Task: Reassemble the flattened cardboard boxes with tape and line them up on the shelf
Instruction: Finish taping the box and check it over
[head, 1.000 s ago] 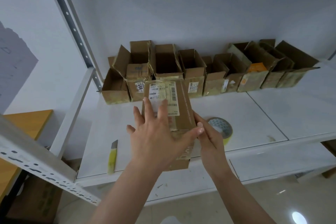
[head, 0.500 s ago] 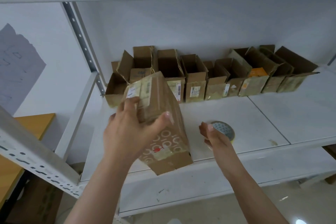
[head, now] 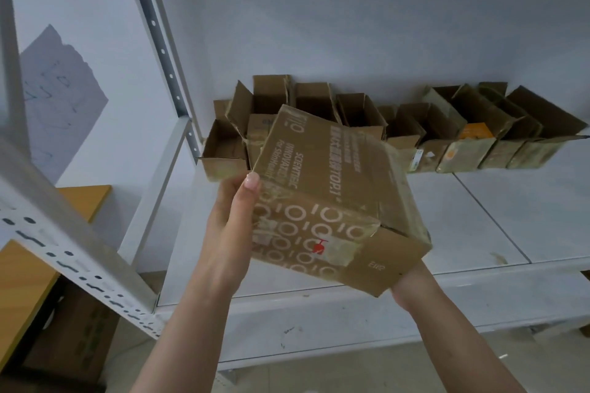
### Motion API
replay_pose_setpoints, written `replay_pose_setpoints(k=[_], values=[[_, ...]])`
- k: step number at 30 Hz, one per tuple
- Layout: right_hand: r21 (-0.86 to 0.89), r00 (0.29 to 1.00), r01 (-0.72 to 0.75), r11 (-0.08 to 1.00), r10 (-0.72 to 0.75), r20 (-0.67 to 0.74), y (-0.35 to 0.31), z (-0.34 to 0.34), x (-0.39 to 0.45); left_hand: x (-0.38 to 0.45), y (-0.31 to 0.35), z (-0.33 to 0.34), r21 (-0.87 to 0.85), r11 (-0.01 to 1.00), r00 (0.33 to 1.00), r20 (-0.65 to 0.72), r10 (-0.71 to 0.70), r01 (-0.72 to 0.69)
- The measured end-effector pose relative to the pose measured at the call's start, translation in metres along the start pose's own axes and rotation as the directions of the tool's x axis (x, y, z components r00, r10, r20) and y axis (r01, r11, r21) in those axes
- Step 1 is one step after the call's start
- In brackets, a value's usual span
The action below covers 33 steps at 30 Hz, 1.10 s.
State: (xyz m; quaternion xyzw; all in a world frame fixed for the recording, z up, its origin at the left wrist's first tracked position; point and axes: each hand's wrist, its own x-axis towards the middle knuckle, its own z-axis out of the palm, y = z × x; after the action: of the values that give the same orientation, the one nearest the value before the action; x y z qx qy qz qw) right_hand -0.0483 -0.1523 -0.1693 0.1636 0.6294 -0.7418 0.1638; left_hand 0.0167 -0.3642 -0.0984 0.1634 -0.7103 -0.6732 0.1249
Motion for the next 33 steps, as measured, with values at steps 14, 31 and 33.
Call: replay_pose_setpoints(k=[14, 31, 33], values=[[-0.752, 0.903, 0.396, 0.526, -0.371, 0.216, -0.068, -0.003, -0.014, 0.024, -0.044, -0.02, 0.663, 0.747, 0.995, 0.095, -0.022, -0.047], [-0.927, 0.948, 0.277, 0.253, -0.231, 0.22, -0.059, 0.015, -0.046, 0.035, -0.014, -0.024, 0.685, 0.676, 0.953, 0.288, 0.092, -0.273], [-0.905, 0.945, 0.292, 0.308, -0.242, 0.222, -0.054, 0.017, -0.047, 0.038, -0.012, -0.022, 0.697, 0.643, 0.936, 0.341, 0.092, -0.317]])
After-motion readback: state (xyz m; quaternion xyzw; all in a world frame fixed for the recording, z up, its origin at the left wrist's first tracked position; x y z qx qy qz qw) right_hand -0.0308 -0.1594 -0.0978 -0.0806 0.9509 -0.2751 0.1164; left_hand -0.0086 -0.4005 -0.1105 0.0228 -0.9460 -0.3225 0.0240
